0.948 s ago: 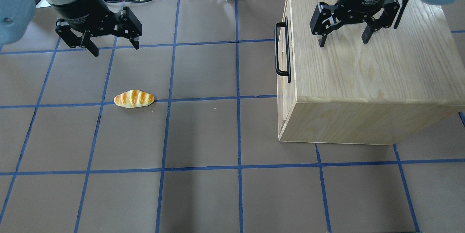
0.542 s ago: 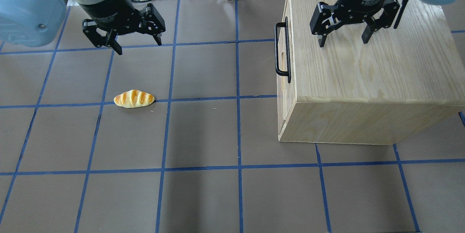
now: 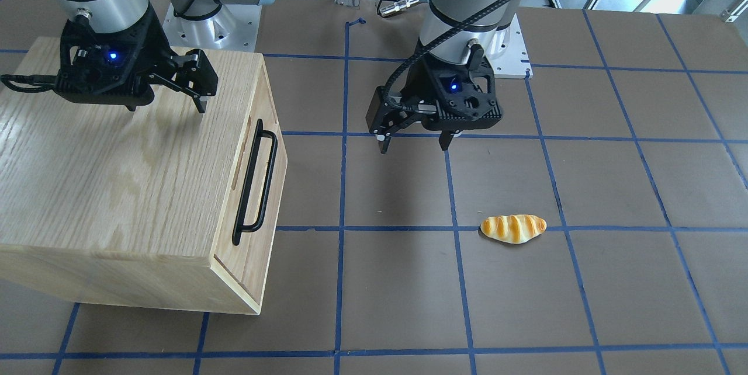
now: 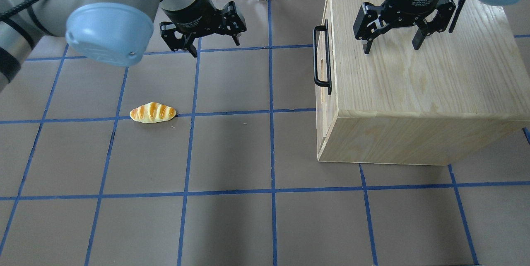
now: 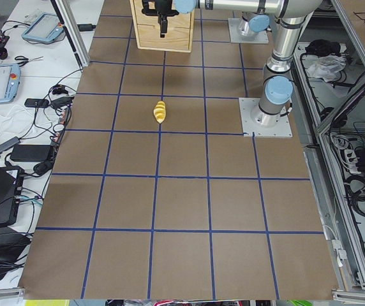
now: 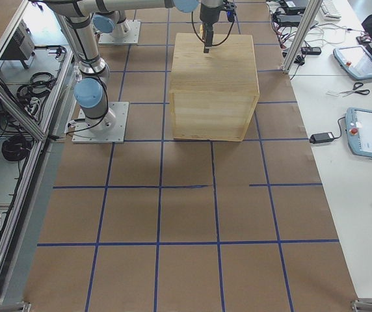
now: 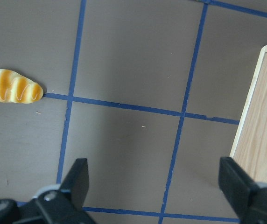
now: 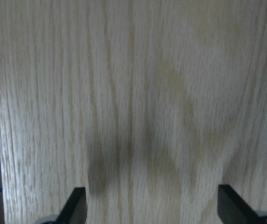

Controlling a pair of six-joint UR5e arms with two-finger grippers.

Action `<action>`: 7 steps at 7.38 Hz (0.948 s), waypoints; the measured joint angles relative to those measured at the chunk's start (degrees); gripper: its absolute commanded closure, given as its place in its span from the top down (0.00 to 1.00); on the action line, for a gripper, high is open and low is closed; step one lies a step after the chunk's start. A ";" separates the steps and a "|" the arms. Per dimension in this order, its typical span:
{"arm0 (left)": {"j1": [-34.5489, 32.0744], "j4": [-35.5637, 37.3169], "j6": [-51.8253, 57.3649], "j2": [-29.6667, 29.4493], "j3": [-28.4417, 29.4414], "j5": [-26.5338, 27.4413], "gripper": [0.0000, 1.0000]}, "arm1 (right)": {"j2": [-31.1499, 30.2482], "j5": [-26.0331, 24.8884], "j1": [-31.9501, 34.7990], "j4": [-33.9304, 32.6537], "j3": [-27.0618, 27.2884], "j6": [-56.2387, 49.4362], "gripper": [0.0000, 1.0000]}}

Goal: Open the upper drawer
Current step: 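Move the left gripper toward the black drawer handle on the cabinet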

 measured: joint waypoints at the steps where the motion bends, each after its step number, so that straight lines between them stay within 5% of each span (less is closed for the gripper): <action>1: -1.45 2.49 -1.85 -1.02 0.01 -1.98 1.00 | 0.00 0.00 0.00 0.00 0.00 -0.02 1.00; 7: -7.61 6.95 -5.54 -8.44 4.31 -4.14 1.00 | 0.00 0.00 0.00 0.00 0.00 0.00 1.00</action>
